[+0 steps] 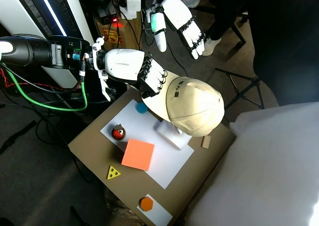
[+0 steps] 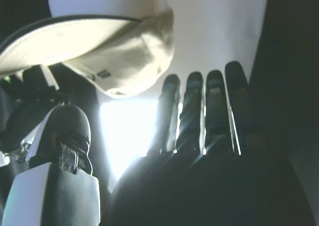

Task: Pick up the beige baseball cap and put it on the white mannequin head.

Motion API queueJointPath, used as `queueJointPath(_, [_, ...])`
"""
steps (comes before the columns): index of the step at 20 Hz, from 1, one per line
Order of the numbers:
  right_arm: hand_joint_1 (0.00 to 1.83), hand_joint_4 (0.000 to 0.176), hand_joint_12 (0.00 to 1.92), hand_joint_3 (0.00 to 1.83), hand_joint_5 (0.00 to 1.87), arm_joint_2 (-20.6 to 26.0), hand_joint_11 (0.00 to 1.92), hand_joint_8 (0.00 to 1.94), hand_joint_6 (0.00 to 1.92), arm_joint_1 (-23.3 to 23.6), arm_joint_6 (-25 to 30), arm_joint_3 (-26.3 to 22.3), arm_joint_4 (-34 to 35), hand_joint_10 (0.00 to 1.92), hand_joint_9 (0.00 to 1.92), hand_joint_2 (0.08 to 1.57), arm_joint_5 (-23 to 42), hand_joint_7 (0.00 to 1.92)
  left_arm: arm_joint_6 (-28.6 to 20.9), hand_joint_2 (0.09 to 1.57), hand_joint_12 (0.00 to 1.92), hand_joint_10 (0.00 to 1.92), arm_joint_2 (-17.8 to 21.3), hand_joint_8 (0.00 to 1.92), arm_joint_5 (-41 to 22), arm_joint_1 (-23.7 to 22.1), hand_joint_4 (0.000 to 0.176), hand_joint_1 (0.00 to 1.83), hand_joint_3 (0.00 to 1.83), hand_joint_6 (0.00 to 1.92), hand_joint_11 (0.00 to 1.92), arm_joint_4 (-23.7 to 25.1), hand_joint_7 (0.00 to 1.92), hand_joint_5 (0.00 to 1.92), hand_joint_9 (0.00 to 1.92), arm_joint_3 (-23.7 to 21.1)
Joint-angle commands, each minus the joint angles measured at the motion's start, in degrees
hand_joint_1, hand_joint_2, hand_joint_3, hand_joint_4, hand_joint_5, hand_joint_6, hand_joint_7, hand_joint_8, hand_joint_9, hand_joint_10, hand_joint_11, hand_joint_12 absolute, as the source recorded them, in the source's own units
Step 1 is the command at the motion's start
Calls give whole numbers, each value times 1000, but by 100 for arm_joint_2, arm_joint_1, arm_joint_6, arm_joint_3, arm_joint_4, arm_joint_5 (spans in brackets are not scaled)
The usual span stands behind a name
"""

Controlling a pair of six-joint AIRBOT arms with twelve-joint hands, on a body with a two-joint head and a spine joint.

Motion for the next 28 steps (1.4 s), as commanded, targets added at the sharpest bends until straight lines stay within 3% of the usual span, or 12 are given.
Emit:
queueJointPath(1, [1485, 0, 1589, 0, 839, 15, 902, 1008, 974, -60, -114, 35, 120, 1249, 880, 1127, 146, 903, -25, 1137, 324, 1, -23, 0, -497, -51, 39, 0, 0, 0, 0, 302, 61, 82, 32, 13])
queueJointPath(9, [1486, 0, 1600, 0, 844, 15, 889, 1021, 959, -81, -108, -18, 120, 1235, 886, 1127, 122, 904, -21, 1137, 364, 1, -52, 1, -498, -131, 39, 0, 0, 0, 0, 338, 60, 76, 37, 46])
queueJointPath(12, [1360, 0, 1441, 4, 795, 20, 800, 1084, 1196, -113, -143, -55, 121, 1414, 827, 1172, 105, 853, -22, 1137, 366, 3, -65, 1, -497, -147, 39, 0, 0, 0, 0, 301, 65, 74, 43, 50])
queueJointPath(13, [1201, 0, 1436, 6, 753, 28, 677, 1229, 1308, -134, -144, -77, 121, 1098, 638, 1208, 96, 822, -21, 1137, 373, 4, -70, 1, -497, -147, 38, 0, 0, 0, 0, 292, 65, 74, 45, 42])
queueJointPath(14, [1142, 0, 1454, 0, 635, 35, 532, 727, 755, -152, -165, -103, 123, 879, 537, 1165, 87, 681, -8, 1137, 375, 4, -71, 1, -497, -147, 38, 0, 0, 1, 0, 293, 65, 77, 45, 36])
queueJointPath(16, [992, 0, 1380, 0, 712, 58, 266, 87, 187, -190, -195, -158, 123, 383, 466, 1120, 52, 688, 34, 1137, 378, 2, -75, 1, -500, -147, 39, 0, 0, 2, 0, 293, 66, 81, 42, 12])
queueJointPath(17, [999, 39, 1344, 0, 822, 70, 198, 29, 986, -214, -205, -187, 123, 266, 424, 1164, 31, 644, 36, 1136, 378, 2, -75, 1, -515, -144, 39, 0, 0, 2, 0, 296, 66, 81, 43, 0])
queueJointPath(18, [904, 0, 1317, 0, 623, 82, 117, 5, 576, -242, -229, -224, 123, 176, 388, 1102, 12, 590, 38, 1136, 404, 1, -78, 1, -529, -141, 39, 0, 0, 2, 0, 296, 65, 81, 43, -15])
queueJointPath(20, [837, 0, 1312, 0, 466, 98, 37, 0, 107, -305, -365, -305, 123, 60, 361, 1058, -32, 493, 64, 1137, 411, 1, -79, 0, -565, -141, 39, 0, 0, 1, 0, 319, 65, 81, 43, -40])
queueJointPath(22, [772, 2, 1244, 0, 443, 123, 0, 0, 16, -371, -509, -409, 123, 9, 329, 1028, -84, 454, 98, 1137, 409, 1, -70, 0, -567, -159, 38, 0, 0, 1, 0, 313, 66, 81, 43, -73])
queueJointPath(23, [740, 29, 1142, 0, 454, 140, 0, 1, 13, -410, -569, -472, 122, 4, 287, 995, -93, 414, 116, 1137, 407, 2, -56, 1, -567, -180, 39, 0, 0, 1, 0, 281, 66, 81, 46, -98])
queueJointPath(28, [626, 110, 438, 0, 185, 404, 0, 3, 4, -335, -751, -868, 119, 0, 10, 893, -112, 99, 594, 1139, 345, 2, 166, 1, -567, -463, 39, 0, 0, 0, 0, 8, 70, 81, 31, -372])
